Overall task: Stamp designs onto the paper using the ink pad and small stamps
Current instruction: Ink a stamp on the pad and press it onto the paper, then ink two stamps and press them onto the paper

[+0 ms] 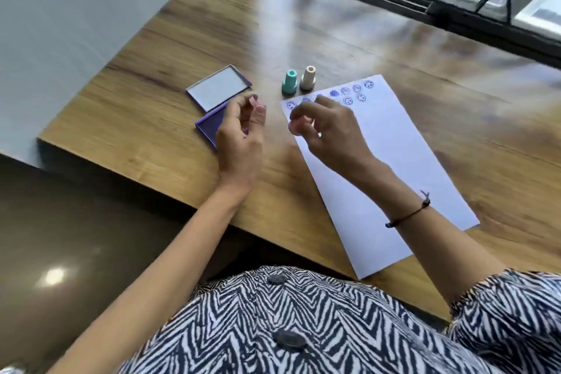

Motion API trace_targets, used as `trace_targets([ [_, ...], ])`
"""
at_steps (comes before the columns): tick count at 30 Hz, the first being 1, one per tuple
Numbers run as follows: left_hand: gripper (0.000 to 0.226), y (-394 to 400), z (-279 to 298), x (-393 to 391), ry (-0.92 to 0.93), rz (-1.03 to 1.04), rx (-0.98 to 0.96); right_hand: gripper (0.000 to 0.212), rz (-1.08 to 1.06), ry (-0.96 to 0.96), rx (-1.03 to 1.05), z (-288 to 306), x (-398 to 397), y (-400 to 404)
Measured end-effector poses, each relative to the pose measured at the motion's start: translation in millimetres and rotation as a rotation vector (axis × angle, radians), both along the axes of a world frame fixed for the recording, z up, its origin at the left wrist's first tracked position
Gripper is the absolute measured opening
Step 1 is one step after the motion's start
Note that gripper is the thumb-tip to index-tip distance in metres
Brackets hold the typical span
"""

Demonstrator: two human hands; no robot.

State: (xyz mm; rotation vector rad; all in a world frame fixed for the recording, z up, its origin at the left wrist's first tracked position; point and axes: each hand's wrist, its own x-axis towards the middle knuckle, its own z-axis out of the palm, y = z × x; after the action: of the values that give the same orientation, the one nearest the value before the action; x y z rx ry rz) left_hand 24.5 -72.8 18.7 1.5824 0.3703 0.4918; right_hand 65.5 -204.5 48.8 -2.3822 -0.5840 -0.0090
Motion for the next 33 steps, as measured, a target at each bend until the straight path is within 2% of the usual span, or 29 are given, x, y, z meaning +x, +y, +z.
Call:
trace_targets([
  [2,0.009,9,-1,-10,0.02,-0.032,-0.082,0.012,0.023,0.01,0.075,-2,-9,15],
  [7,0.01,14,-5,-29,0.045,-0.121,-0.227,0.006,-0.029,0.061,0.33,1,-19,33],
  [15,0.009,22,1,-39,0.015,-0.198,-0.232,0.006,0.014,0.069,0.321,2,-31,41],
  [20,0.012,22,-2,-41,0.077,-0.2,-0.215,0.008,0.067,-0.006,0.172,0,-32,42],
  [23,0.017,25,-1,-38,0.181,-0.189,0.047,0.008,0.087,-0.029,0.023,-5,-26,41],
  [25,0.022,28,5,-35,0.211,-0.093,0.145,0.008,0.098,-0.112,-0.15,-12,-23,41],
  [28,0.024,34,13,-31,0.183,-0.025,0.162,0.012,0.157,-0.247,-0.414,-18,-20,42],
  [31,0.023,36,13,-28,0.174,-0.035,0.131,0.015,0.23,-0.301,-0.525,-17,-19,42],
  [33,0.022,35,11,-27,0.167,-0.046,0.092,0.021,0.24,-0.273,-0.552,-13,-18,42],
])
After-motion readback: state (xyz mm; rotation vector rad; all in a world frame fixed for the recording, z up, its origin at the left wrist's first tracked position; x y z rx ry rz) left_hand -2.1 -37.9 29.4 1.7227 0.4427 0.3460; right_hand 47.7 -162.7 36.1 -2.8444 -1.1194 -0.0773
